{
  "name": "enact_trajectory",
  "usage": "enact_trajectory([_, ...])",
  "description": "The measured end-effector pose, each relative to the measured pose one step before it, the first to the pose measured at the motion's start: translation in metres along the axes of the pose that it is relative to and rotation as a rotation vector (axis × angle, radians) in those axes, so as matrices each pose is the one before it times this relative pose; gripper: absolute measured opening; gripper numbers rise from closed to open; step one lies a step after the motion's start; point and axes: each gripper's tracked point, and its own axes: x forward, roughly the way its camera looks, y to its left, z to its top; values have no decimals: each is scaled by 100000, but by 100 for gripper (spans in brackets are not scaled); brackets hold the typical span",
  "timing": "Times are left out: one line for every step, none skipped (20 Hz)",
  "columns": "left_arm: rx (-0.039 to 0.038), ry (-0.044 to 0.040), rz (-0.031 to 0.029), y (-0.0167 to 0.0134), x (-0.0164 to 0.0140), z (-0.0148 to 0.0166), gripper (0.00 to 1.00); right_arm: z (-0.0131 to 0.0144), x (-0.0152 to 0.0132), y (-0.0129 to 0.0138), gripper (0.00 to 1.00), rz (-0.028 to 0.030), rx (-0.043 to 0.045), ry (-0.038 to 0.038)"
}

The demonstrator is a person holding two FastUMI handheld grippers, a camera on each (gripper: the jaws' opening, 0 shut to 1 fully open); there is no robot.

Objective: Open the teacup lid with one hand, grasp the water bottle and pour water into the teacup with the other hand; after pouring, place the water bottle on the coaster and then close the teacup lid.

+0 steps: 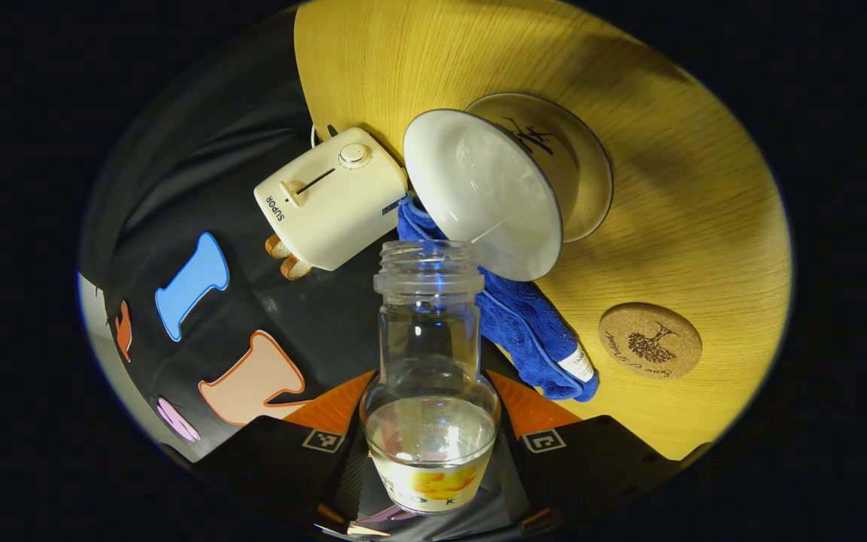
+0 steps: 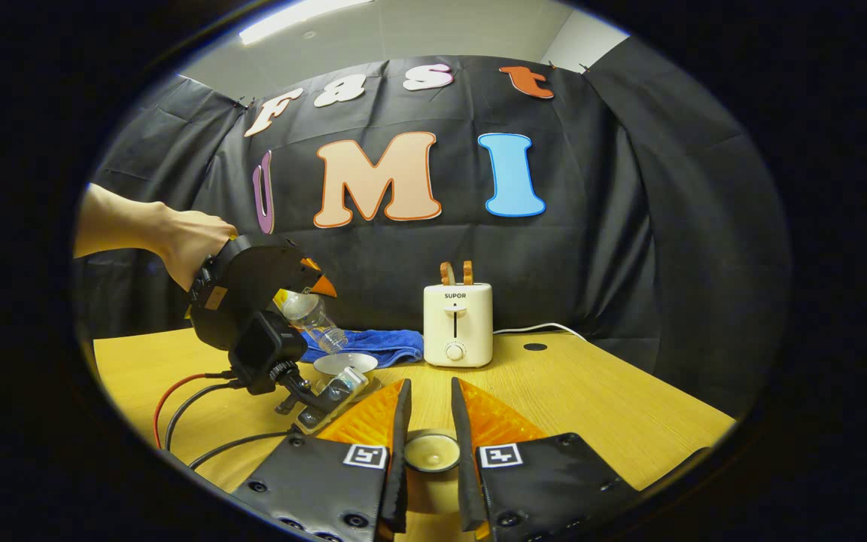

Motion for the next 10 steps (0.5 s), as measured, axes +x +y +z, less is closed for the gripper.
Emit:
enact_trajectory([112, -181, 205, 52, 68, 123, 70, 2, 49, -2, 30, -11, -4, -2])
enact_trajectory([-134, -267, 191, -15, -50, -56, 70, 41, -27, 26, 30, 41, 4, -2])
enact_trajectory([-294, -362, 345, 26, -17, 216, 70, -42, 2, 9, 30, 12, -13, -6])
enact_trajectory([-264, -347, 364, 105, -23, -78, 70, 8, 22, -23, 29, 36, -10, 9])
enact_trajectory([-708, -157, 1, -85, -14, 101, 70, -75, 6, 37, 30, -14, 3, 23])
enact_trajectory([-1267, -362, 37, -83, 107, -22, 70, 28, -35, -23, 30, -2, -22, -37])
enact_trajectory([-2919, -456, -11, -100, 127, 138, 70, -5, 23, 4, 30, -14, -40, 2])
enact_trajectory([-5047, -787, 129, -113, 34, 0, 70, 43, -7, -9, 29, -37, 12, -10])
enact_trajectory([-6738, -1081, -120, -275, 162, 80, 70, -16, -31, 14, 29, 38, 16, 41])
enact_trajectory([-8778, -565, -111, -420, -115, 73, 70, 38, 36, -9, 31, 34, -74, -68])
